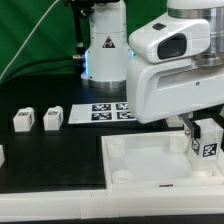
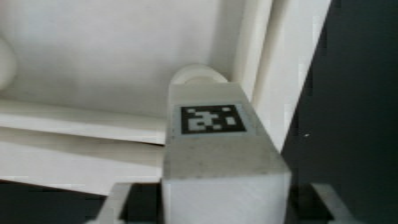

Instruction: Assemble one leg

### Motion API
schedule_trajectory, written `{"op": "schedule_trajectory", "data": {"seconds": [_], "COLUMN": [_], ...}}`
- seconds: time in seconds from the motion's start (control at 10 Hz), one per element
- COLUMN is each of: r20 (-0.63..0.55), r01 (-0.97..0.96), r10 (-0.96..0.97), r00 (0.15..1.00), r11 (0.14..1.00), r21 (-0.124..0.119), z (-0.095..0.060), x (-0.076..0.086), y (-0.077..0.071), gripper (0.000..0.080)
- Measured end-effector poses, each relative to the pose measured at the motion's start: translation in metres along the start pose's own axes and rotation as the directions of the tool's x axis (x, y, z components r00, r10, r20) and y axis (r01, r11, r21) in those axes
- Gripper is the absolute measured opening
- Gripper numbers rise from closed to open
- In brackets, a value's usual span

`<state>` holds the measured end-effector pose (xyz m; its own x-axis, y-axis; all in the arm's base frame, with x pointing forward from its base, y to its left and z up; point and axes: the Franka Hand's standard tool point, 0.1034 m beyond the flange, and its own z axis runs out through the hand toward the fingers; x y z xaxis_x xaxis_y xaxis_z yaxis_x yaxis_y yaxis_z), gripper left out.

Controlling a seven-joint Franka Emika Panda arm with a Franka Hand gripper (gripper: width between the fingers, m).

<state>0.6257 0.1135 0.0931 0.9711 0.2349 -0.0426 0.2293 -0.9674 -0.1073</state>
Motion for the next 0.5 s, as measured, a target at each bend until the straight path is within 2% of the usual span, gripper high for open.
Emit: {"op": "schedule_trajectory", "data": {"seconds": [0.2, 0.4, 0.5], "r20": [-0.004, -0.02, -0.021], "r01": [-0.233, -0.48, -0.608], "r10": [0.233, 0.481, 0.608], "r00": [0.972, 0.877, 0.793], "r11": [0.972, 0.877, 0.794], "r21": [0.011, 0.013, 0.012], "z": [0.0005, 0.0004, 0.0004], "x": [0.0005, 0.0003, 0.0002], "y": [-0.001, 0.0014, 0.0028], "gripper": [0.0289, 0.0291, 0.0291]}}
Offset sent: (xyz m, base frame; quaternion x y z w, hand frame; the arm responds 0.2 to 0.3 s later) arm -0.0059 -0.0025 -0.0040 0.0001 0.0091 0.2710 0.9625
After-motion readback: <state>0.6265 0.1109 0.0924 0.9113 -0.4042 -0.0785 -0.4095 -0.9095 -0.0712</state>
